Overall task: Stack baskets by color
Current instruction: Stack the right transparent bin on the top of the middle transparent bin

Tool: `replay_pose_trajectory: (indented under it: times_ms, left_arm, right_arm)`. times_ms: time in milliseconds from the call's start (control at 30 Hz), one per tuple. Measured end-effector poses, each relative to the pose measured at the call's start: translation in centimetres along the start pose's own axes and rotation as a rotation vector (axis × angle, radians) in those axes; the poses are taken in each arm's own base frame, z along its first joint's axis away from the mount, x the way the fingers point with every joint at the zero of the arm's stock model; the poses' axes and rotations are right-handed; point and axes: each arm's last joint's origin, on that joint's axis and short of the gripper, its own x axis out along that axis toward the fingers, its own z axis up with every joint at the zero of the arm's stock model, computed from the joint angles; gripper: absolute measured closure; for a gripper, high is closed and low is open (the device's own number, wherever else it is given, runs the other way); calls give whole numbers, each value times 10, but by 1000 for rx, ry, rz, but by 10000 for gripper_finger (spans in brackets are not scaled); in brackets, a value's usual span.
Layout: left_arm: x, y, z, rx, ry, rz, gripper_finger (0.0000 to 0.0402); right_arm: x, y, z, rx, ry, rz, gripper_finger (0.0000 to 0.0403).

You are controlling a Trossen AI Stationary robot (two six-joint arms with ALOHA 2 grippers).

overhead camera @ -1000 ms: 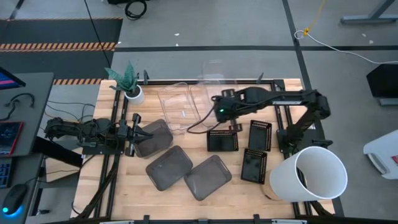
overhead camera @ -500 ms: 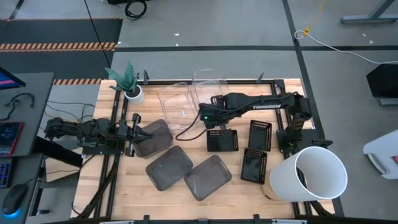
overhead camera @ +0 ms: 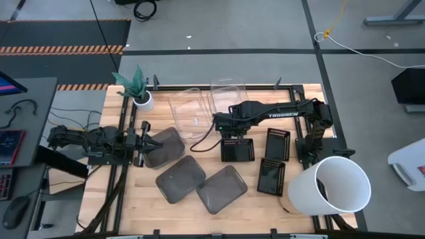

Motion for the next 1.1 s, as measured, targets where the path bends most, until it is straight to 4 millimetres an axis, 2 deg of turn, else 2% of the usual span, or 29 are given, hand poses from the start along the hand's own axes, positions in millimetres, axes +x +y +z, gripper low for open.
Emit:
replay_pose_trajectory:
  times_ms: [400,900,1100]
  left_arm:
    - [0,0,0,0,0,0,372]
    - [0,0,0,0,0,0,367]
    - [0,0,0,0,-1,0,375]
  right_arm:
    - [15,-3,-7,38,49,89,387]
    - [17,-9,-3,57,-5,95,281]
    - [-1,-13,-3,62,-10,97,251]
